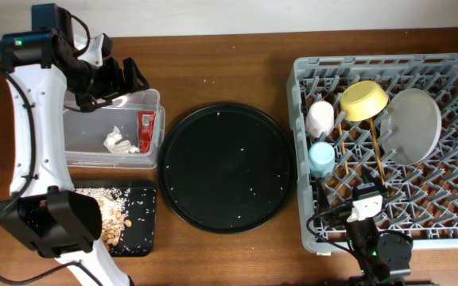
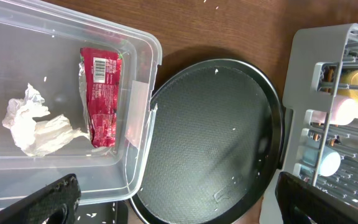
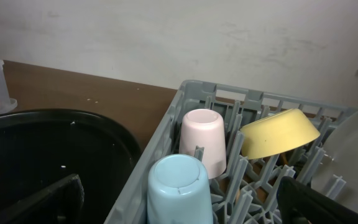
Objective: Sort waste into correct bins and load items into the dishwasher rack
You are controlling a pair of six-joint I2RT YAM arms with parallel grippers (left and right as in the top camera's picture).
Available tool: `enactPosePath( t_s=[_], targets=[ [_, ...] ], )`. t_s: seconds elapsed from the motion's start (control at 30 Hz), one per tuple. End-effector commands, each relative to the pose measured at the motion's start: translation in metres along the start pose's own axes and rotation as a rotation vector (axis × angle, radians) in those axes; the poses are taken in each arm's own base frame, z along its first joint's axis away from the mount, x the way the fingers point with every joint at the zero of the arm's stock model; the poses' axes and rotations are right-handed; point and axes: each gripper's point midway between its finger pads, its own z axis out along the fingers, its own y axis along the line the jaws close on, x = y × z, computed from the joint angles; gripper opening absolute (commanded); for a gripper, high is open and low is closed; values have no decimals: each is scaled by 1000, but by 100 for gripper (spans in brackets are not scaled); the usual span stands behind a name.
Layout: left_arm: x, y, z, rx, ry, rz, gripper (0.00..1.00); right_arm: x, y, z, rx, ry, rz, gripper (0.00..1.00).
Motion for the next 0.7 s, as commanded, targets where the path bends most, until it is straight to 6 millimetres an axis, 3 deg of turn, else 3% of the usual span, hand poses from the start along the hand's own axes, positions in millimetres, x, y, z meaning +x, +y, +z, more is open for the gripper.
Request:
enactPosePath(
  t_s=[0.0, 0.17, 0.27, 0.37, 0.43, 0.6, 0.67],
  targets=[
    [0, 0, -4, 0, -9, 2, 100, 1, 2, 0, -11, -1, 12, 98],
    [0, 1, 3, 0, 6, -1, 100, 1, 2, 0, -11, -1, 12, 98],
    [3, -10, -14, 6, -31, 26, 100, 1, 2, 0, -10, -1, 12, 98],
    [19, -55, -48, 37, -108, 134, 100, 1, 2, 0, -10, -1, 12, 98],
    [35, -87, -61, 68, -131, 217, 100, 1, 2, 0, -11, -1, 12, 98],
    [76, -150, -77, 144, -138, 390, 100, 1, 2, 0, -10, -1, 12, 98],
    [89, -163, -85, 166, -149, 433, 100, 1, 2, 0, -10, -1, 12, 98]
  ],
)
